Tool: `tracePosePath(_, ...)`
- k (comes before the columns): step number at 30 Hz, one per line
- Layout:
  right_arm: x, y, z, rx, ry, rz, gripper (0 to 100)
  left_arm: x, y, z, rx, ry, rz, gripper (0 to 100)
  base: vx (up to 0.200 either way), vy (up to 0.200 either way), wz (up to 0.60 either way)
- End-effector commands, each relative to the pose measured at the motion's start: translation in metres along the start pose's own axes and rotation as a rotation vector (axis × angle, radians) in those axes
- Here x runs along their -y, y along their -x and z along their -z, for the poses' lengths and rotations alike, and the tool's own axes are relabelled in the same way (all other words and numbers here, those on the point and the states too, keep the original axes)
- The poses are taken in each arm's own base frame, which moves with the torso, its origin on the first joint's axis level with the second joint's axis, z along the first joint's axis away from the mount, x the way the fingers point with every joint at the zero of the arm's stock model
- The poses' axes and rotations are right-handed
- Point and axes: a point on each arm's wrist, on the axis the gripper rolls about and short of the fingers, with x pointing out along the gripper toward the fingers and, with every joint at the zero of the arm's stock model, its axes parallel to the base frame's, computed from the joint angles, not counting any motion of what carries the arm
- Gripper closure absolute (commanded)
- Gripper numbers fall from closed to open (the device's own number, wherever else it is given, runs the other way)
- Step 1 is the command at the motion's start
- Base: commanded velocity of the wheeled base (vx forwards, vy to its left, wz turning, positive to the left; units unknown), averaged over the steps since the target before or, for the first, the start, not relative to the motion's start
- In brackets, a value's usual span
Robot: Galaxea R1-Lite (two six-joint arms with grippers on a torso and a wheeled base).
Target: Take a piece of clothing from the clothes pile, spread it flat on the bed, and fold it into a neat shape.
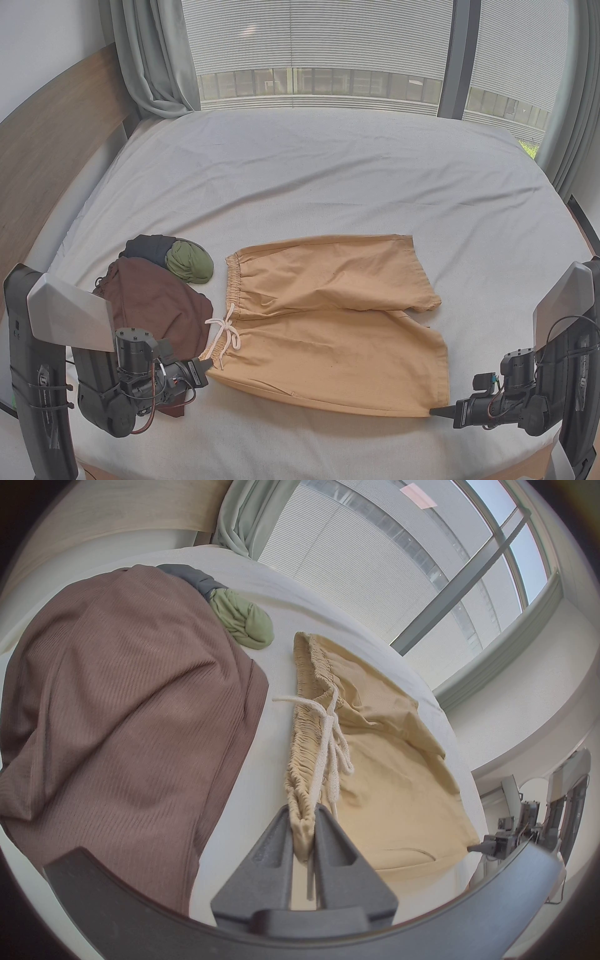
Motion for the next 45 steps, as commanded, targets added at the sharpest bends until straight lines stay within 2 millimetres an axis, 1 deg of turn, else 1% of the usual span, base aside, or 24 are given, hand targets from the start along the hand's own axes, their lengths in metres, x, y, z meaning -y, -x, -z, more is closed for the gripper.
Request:
tracePosePath(1,0.001,0.003,0.005,-0.02,-0.002,0.011,100,-0.006,0.006,0.013,-0.051,-0.009,-0.026,100,0.0,0.0,0.0)
tracePosePath(10,0.009,0.003,0.007,-0.022,-0.001,0.032,100,-0.01,0.007,0.022,-0.074,-0.035,-0.036,100,0.0,0.0,0.0)
tracePosePath(17,0.011,0.003,0.009,-0.031,0.007,0.037,100,-0.013,0.003,0.026,-0.087,-0.041,-0.046,100,0.0,0.0,0.0)
tracePosePath(25,0.012,0.002,0.008,-0.027,0.016,0.037,100,-0.014,-0.002,0.026,-0.079,-0.045,-0.047,100,0.0,0.0,0.0)
tracePosePath(26,0.012,0.002,0.008,-0.026,0.017,0.037,100,-0.014,-0.002,0.026,-0.079,-0.045,-0.047,0,0.0,0.0,0.0)
tracePosePath(27,0.012,0.002,0.008,-0.027,0.016,0.037,100,-0.014,-0.001,0.026,-0.08,-0.045,-0.046,0,0.0,0.0,0.0)
tracePosePath(28,0.012,0.002,0.008,-0.027,0.016,0.037,0,-0.014,-0.001,0.026,-0.081,-0.045,-0.043,0,0.0,0.0,0.0)
tracePosePath(32,0.013,0.001,0.005,-0.011,0.017,0.039,0,-0.012,-0.003,0.022,-0.062,-0.045,-0.035,0,0.0,0.0,0.0)
tracePosePath(34,0.018,0.003,0.0,0.021,0.013,0.051,0,-0.012,-0.005,0.021,-0.054,-0.049,-0.035,0,0.0,0.0,0.0)
tracePosePath(39,0.036,0.004,-0.018,0.122,0.014,0.084,0,-0.011,-0.006,0.021,-0.053,-0.05,-0.033,0,0.0,0.0,0.0)
tracePosePath(40,0.041,0.002,-0.025,0.155,0.022,0.09,0,-0.011,-0.006,0.021,-0.054,-0.049,-0.032,0,0.0,0.0,0.0)
tracePosePath(42,0.045,0.0,-0.031,0.183,0.031,0.091,0,-0.011,-0.006,0.021,-0.054,-0.049,-0.032,0,0.0,0.0,0.0)
tracePosePath(43,0.049,-0.003,-0.039,0.214,0.037,0.084,0,-0.011,-0.006,0.021,-0.054,-0.05,-0.031,0,0.0,0.0,0.0)
tracePosePath(45,0.051,-0.007,-0.046,0.24,0.046,0.078,0,-0.01,-0.006,0.022,-0.055,-0.051,-0.03,0,0.0,0.0,0.0)
